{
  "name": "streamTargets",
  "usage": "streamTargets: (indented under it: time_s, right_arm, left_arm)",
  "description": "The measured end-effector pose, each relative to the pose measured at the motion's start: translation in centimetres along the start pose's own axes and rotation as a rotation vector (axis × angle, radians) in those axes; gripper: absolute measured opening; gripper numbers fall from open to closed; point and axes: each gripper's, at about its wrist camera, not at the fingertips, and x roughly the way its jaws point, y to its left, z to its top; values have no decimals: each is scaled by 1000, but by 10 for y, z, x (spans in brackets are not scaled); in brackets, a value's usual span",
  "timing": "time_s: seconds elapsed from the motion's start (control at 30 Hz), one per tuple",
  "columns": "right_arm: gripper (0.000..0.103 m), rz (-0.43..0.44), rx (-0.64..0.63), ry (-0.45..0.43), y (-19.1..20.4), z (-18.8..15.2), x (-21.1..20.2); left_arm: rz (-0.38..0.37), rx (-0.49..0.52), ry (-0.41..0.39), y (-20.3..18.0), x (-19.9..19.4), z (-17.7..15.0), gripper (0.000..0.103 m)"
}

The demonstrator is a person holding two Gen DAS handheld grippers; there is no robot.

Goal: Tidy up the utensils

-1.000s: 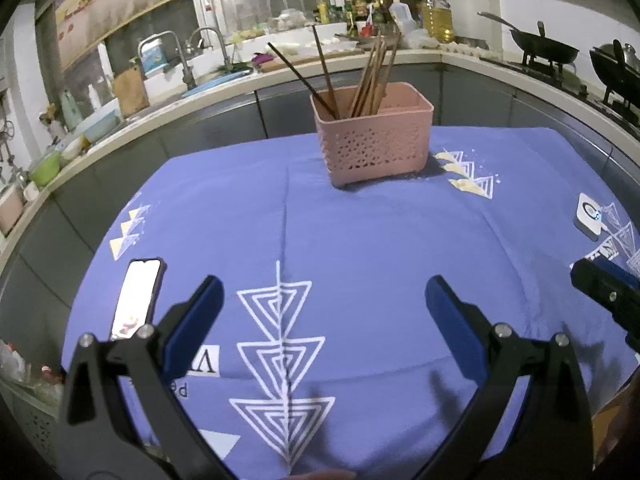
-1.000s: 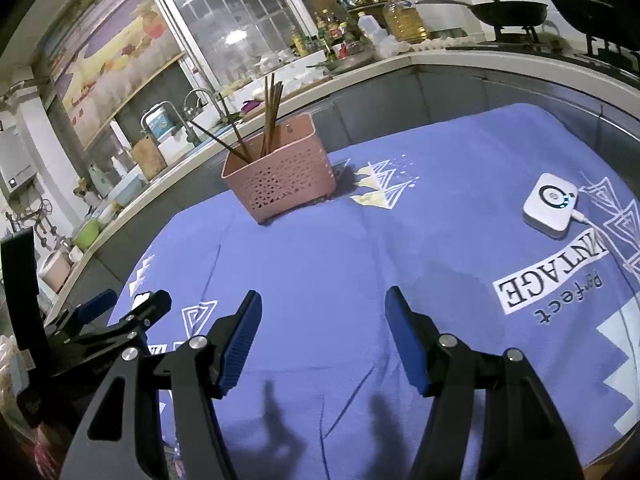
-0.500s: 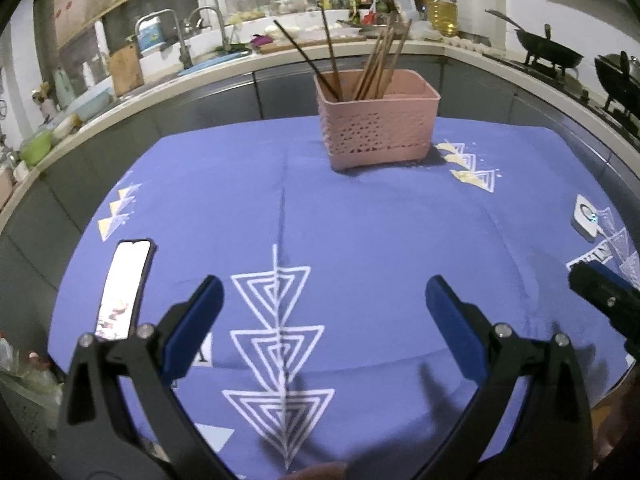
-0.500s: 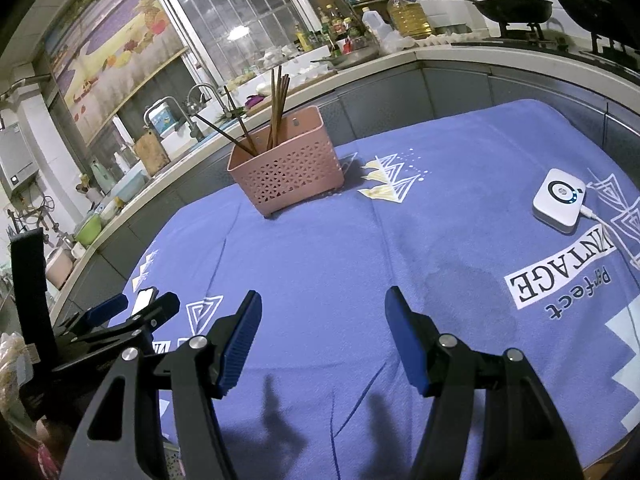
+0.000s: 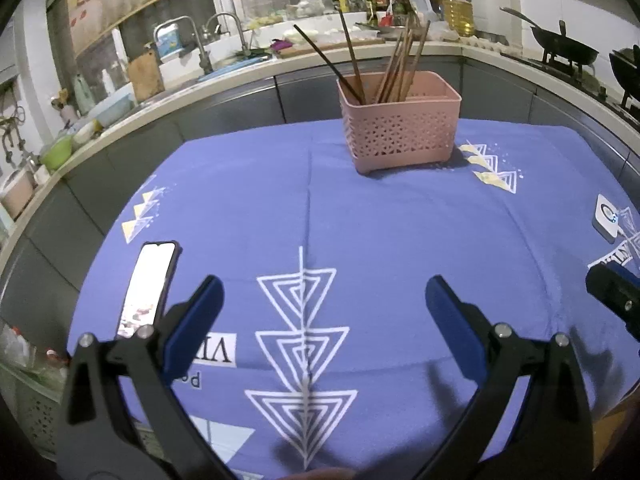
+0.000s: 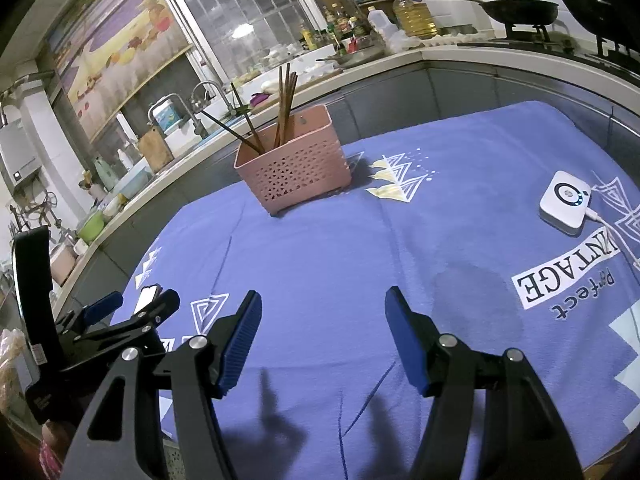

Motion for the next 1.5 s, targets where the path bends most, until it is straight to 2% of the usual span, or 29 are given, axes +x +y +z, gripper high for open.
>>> streamTargets:
  time_s: [1.5]
  right_arm:
    - [65,8,-1,25,9,-7,3]
  left_arm:
    - [-18,-22,31,7,6,-8,97]
